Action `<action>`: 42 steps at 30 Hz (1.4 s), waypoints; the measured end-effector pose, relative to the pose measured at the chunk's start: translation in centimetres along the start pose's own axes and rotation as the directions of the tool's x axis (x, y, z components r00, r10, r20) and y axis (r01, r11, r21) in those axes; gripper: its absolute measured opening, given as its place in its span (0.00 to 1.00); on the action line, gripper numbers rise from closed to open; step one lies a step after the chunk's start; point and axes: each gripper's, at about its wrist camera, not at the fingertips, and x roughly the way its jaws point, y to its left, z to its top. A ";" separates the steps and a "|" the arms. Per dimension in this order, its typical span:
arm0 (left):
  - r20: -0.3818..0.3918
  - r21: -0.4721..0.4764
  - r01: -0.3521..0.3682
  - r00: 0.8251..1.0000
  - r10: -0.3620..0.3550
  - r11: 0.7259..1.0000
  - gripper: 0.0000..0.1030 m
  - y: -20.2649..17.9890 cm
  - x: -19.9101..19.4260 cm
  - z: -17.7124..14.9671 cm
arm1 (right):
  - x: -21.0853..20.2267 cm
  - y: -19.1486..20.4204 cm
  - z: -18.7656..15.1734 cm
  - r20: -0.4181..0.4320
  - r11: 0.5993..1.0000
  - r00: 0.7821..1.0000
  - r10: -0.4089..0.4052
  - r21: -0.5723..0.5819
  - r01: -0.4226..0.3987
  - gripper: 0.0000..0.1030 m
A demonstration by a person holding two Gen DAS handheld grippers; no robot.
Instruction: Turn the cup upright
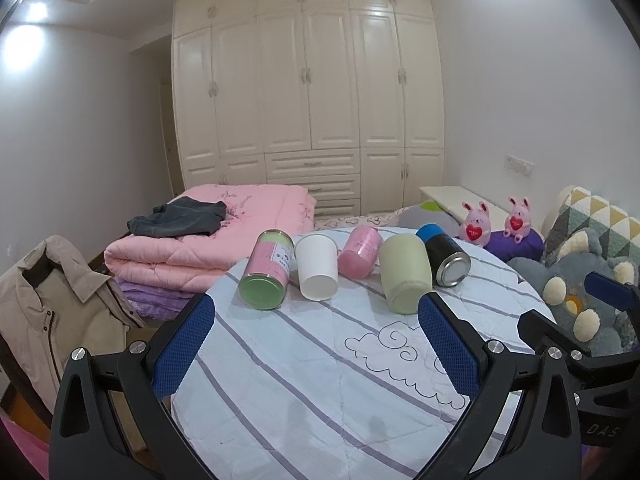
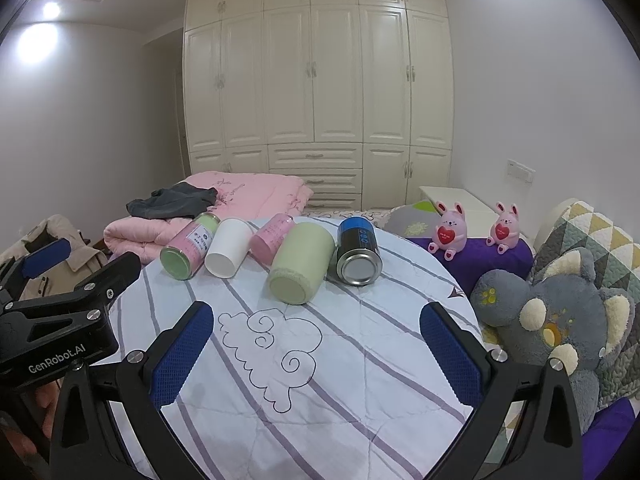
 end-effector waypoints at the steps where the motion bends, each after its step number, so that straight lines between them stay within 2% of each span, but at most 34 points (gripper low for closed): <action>1: 0.002 0.001 0.000 1.000 0.000 1.000 1.00 0.0 -0.1 0.0 | 0.0 0.0 0.0 -0.001 1.000 1.000 0.000 0.000 0.000 1.00; 21: -0.008 0.010 -0.003 1.000 0.003 1.000 1.00 0.1 -0.2 0.0 | 0.1 0.2 0.1 -0.023 1.000 1.000 0.020 -0.017 -0.020 1.00; 35: -0.044 0.020 0.013 0.999 -0.012 1.000 1.00 0.0 1.3 0.0 | 1.0 0.0 0.6 -0.039 0.998 0.998 0.056 -0.013 -0.057 1.00; 40: -0.059 0.013 0.002 0.998 -0.001 1.000 1.00 0.1 2.5 0.2 | 2.2 -0.8 1.0 -0.068 0.998 0.996 0.054 0.014 -0.053 1.00; 42: -0.075 0.009 0.009 0.997 -0.008 1.000 1.00 0.1 3.2 0.4 | 2.6 -1.4 1.3 -0.065 0.996 0.995 0.079 0.049 -0.075 0.99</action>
